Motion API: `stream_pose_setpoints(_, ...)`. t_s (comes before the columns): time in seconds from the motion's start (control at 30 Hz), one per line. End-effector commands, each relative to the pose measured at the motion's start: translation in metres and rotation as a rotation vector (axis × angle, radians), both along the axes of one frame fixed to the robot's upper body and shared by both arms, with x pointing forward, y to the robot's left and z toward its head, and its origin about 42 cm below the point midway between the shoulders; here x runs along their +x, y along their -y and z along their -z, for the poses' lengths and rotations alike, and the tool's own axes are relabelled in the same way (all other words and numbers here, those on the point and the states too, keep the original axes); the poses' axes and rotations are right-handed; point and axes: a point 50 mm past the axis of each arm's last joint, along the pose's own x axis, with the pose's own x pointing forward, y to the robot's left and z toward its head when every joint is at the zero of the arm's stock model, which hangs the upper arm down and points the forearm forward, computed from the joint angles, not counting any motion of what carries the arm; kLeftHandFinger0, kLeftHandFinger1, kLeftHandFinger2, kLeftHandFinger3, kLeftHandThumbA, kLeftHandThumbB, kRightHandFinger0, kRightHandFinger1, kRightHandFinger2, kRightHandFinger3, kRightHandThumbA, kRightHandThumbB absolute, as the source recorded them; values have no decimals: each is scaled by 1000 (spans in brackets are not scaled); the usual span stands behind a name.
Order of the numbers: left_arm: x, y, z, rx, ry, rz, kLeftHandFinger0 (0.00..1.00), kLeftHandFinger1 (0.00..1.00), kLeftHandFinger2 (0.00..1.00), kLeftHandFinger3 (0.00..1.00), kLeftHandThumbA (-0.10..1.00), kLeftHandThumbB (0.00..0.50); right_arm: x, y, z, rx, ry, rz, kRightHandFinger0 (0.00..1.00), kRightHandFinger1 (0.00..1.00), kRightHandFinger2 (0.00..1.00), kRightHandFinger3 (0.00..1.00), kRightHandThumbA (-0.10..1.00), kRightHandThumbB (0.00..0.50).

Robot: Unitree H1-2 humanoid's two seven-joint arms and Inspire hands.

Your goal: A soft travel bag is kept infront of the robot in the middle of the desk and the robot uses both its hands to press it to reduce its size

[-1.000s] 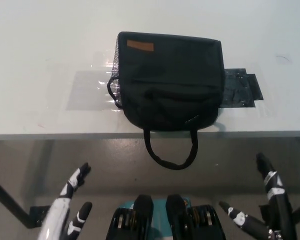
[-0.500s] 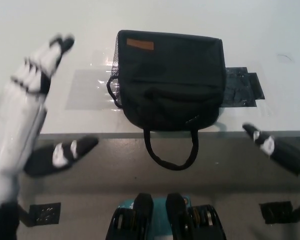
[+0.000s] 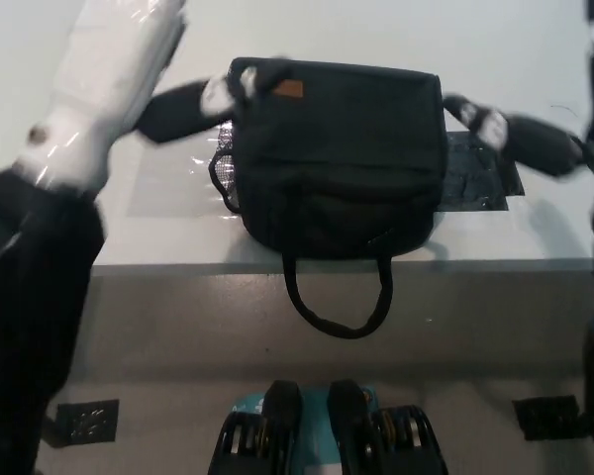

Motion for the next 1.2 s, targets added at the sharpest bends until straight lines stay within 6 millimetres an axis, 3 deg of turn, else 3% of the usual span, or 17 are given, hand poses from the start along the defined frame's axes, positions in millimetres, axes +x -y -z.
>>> stream_pose_setpoints(0.0,44,5,-34,146,99,-130,1000,1000,1000,1000,1000,65,46,-24,-33,-83,-125,-5,1000,1000,1000,1000,1000,247)
stream_pose_setpoints(0.17,84,22,-41,232,30,-203,1000,1000,1000,1000,1000,0,90,-42,-43,-163,-214,18,1000,1000,1000,1000,1000,218)
stream_pose_setpoints(0.33,110,33,-41,276,-4,-239,1000,1000,1000,1000,1000,0,119,-61,-47,-203,-285,46,1000,1000,1000,1000,1000,220)
stream_pose_setpoints(0.53,127,49,-38,319,-73,-272,1000,1000,1000,1000,1000,25,144,-72,-43,-202,-388,48,1000,1000,1000,1000,1000,198)
stream_pose_setpoints(0.7,129,54,-32,373,-142,-287,1000,1000,1000,1000,1000,0,159,-64,-26,-190,-475,57,1000,1000,1000,1000,1000,198)
stream_pose_setpoints(0.77,131,55,-24,375,-161,-280,1000,1000,1000,1000,1000,0,165,-55,-16,-171,-526,66,1000,1000,1000,1000,1000,227)
stream_pose_setpoints(0.87,133,52,-13,372,-166,-280,1000,1000,1000,1000,901,0,171,-47,-7,-104,-589,40,1000,1000,1000,1000,1000,238)
stream_pose_setpoints(1.03,136,41,5,355,-197,-280,1000,1000,1000,1000,896,0,180,-28,14,-9,-649,-16,1000,1000,1000,1000,1000,191)
stream_pose_setpoints(1.17,139,34,18,366,-235,-295,1000,1000,1000,1000,908,0,185,-10,32,24,-684,4,1000,1000,1000,1000,1000,244)
